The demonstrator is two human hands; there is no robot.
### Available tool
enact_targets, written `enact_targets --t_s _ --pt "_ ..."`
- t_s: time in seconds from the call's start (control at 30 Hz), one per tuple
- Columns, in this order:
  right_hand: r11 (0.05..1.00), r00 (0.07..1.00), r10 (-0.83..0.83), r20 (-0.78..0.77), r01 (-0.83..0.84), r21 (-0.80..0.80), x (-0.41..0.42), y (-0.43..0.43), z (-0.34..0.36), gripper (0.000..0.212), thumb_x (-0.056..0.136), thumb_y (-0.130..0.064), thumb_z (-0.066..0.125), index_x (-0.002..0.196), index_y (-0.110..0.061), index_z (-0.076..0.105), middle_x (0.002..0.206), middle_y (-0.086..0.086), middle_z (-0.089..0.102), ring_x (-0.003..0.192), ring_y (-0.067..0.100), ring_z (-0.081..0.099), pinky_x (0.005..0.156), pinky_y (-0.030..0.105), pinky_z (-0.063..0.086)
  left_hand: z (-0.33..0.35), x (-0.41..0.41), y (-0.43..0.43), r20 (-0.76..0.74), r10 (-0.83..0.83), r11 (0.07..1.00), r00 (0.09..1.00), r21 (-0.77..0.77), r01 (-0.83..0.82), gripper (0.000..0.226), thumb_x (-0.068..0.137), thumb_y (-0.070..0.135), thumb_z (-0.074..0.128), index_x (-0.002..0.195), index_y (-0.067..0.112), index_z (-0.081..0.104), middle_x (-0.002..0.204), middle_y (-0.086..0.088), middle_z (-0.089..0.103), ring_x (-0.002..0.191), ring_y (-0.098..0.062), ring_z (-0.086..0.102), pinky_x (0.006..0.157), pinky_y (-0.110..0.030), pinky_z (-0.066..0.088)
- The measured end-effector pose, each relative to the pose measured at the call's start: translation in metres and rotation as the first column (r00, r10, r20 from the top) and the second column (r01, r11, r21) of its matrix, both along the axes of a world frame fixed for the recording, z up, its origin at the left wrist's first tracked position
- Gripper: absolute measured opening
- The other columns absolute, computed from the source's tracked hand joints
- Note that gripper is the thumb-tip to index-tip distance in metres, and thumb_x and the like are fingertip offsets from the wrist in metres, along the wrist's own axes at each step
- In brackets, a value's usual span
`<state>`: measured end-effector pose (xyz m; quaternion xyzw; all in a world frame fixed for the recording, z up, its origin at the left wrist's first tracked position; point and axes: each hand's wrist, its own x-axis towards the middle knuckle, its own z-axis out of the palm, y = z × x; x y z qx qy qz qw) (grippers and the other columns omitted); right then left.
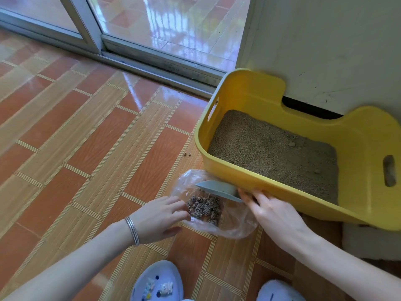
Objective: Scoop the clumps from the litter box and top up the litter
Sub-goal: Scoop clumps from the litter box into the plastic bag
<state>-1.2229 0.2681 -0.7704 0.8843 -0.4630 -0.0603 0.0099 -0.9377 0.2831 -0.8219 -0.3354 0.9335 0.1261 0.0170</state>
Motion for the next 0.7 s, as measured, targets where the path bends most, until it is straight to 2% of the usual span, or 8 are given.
enact_targets --t_s 0.23,0.3,0.4,0.57,0.63,0.7 --pt "1.000 0.994 -0.016 0.111 0.014 0.012 -0.013 0.005 0.009 0.072 0.039 0.006 0.083 0.109 -0.005 0.068 0.080 0.008 0.064 0.050 0.020 0.058 0.032 0.025 0.042 0.005 0.008 -0.009 -0.047 0.033 0.999 0.998 -0.031 -0.035 0.021 0.078 0.033 0.069 0.096 0.022 0.065 0.097 0.005 0.063 0.087 -0.013 0.061 0.069 -0.024 0.052" --pt "0.999 0.984 -0.006 0.178 -0.002 0.043 -0.016 0.004 0.015 0.067 0.047 0.000 0.084 0.111 -0.006 0.066 0.080 0.006 0.062 0.055 0.020 0.059 0.035 0.026 0.044 0.011 0.013 -0.014 -0.053 0.049 0.998 0.997 -0.047 -0.051 0.018 0.085 0.033 0.058 0.097 0.022 0.065 0.098 0.005 0.063 0.087 -0.014 0.061 0.070 -0.026 0.053" --pt "0.997 0.959 0.013 0.283 -0.034 0.070 -0.022 0.002 0.031 0.053 0.063 -0.013 0.082 0.114 -0.006 0.065 0.077 0.003 0.060 0.056 0.017 0.060 0.037 0.024 0.044 0.026 0.019 -0.021 -0.063 0.078 0.994 0.995 -0.078 -0.083 0.029 0.089 0.036 0.043 0.098 0.021 0.066 0.098 0.004 0.064 0.088 -0.016 0.063 0.070 -0.028 0.054" --pt "1.000 0.902 -0.019 0.431 0.011 0.021 -0.041 -0.014 0.061 0.032 0.077 -0.027 0.072 0.104 -0.010 0.068 0.073 0.000 0.058 0.051 0.009 0.051 0.046 0.020 0.043 0.061 0.013 -0.036 -0.115 0.091 0.973 0.989 -0.200 -0.113 0.033 0.092 0.034 0.041 0.100 0.017 0.068 0.100 0.000 0.066 0.092 -0.021 0.063 0.075 -0.033 0.055" --pt "0.997 0.868 -0.077 0.490 0.072 0.029 -0.053 -0.026 0.071 0.033 0.080 -0.031 0.069 0.106 -0.012 0.067 0.077 -0.005 0.058 0.055 0.003 0.048 0.050 0.015 0.041 0.073 0.004 -0.044 -0.133 0.083 0.959 0.988 -0.258 -0.116 0.033 0.092 0.034 0.042 0.100 0.016 0.068 0.101 -0.001 0.067 0.094 -0.023 0.064 0.077 -0.035 0.055" --pt "0.989 0.828 -0.149 0.540 0.135 0.065 -0.065 -0.042 0.077 0.037 0.080 -0.036 0.065 0.109 -0.013 0.065 0.080 -0.011 0.057 0.063 0.004 0.054 0.056 0.014 0.044 0.081 -0.007 -0.053 -0.143 0.074 0.946 0.987 -0.302 -0.115 0.033 0.092 0.033 0.042 0.102 0.016 0.068 0.103 -0.003 0.067 0.097 -0.025 0.064 0.079 -0.037 0.055"
